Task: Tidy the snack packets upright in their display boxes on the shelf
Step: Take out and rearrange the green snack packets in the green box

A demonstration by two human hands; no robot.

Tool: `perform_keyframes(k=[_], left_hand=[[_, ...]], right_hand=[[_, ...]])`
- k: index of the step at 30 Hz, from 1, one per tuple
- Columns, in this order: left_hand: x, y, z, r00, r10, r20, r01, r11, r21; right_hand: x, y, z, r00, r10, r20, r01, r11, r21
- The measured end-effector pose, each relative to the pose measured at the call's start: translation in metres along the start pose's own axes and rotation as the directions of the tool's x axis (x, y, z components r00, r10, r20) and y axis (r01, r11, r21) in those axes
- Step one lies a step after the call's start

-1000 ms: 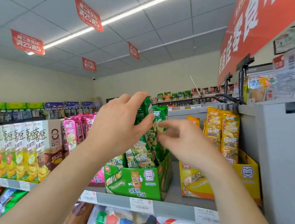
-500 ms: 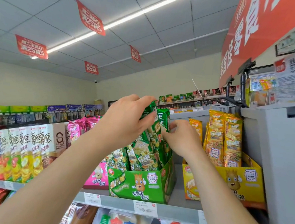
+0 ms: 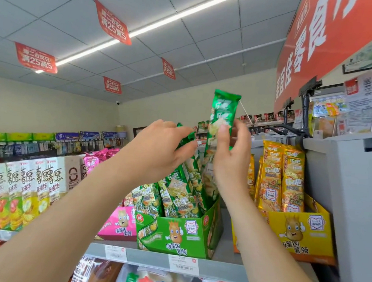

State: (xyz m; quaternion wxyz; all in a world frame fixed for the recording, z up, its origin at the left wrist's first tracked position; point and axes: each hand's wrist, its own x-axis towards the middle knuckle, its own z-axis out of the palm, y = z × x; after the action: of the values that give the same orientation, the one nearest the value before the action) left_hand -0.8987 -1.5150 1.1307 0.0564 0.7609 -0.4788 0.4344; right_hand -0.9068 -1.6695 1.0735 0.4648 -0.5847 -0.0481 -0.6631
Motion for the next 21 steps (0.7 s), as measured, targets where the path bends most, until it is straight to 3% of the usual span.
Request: perform_keyframes(k=[6, 11, 17, 21], left_hand=[[-0.016, 0.001, 0.009, 0.999, -0.019, 0.034, 0.014, 0.992, 0.126], [-0.017, 0.004, 0.010, 0.999, -0.002, -0.033, 0.005, 0.996, 0.087], [-0.018, 0.013, 0.006, 0.996, -0.056, -0.069, 0.054, 0.998, -0.023], [-0.033, 0.032, -0.005, 0.949, -0.051, -0.311, -0.015, 0.979, -0.205]], right_hand=[[0.012, -0.044, -0.024, 0.982, -0.181, -0.056, 0.188, 0.970, 0.154], [-0.014, -0.054, -0.053, 0.985, -0.168, 0.031, 0.159, 0.969, 0.190], [-0.060, -0.055, -0.083, 0.971, 0.029, 0.239, -0.100, 0.951, 0.293], [-0.086, -0.053, -0.099, 0.892, 0.159, 0.424, -0.322, 0.881, 0.347]])
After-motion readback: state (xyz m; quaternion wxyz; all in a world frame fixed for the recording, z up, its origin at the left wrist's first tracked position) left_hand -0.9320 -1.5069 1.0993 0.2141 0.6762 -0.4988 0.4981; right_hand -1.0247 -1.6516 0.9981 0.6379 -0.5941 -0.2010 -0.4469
